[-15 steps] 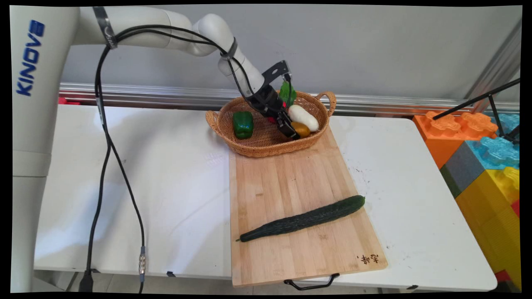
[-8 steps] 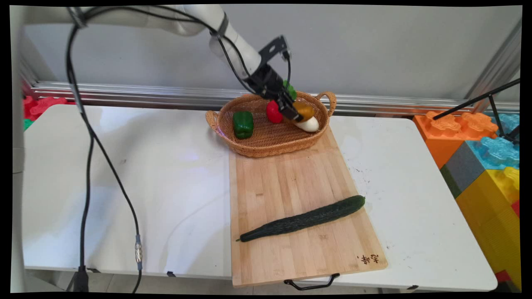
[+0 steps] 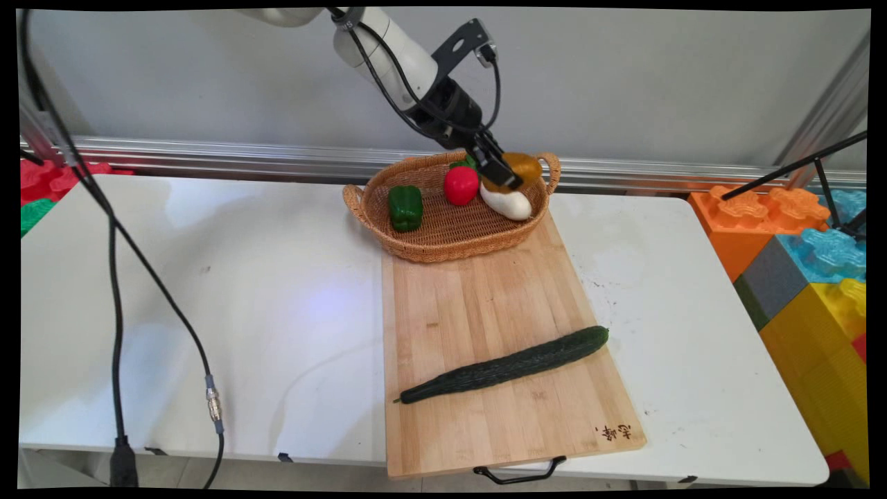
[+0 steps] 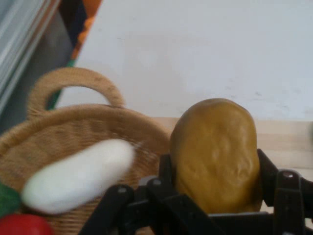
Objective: Place the picked object on the cutting board
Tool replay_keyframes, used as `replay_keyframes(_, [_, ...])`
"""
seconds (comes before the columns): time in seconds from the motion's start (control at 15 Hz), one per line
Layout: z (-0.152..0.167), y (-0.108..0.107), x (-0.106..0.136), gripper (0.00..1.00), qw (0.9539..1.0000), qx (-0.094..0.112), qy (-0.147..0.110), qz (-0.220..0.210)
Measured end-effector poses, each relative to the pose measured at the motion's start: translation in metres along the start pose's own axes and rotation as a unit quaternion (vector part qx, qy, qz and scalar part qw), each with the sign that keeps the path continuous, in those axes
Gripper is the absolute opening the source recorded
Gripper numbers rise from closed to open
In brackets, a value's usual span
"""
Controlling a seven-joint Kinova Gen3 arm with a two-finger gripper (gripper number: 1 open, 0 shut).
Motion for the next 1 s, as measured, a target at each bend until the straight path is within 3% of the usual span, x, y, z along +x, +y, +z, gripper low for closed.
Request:
replay_keyframes(0.27, [0.005,0.051,-0.009,0.0,0.9993,-0.016,-0.022,-0.024])
replay_keyframes(0.53, [0.019,0.078,-0.028,0.0,0.9987,-0.015,-0.034,-0.035])
replay_keyframes(1.0, [0.062,0.097,-0.067,0.0,0.9978,-0.012,-0.031,-0.057])
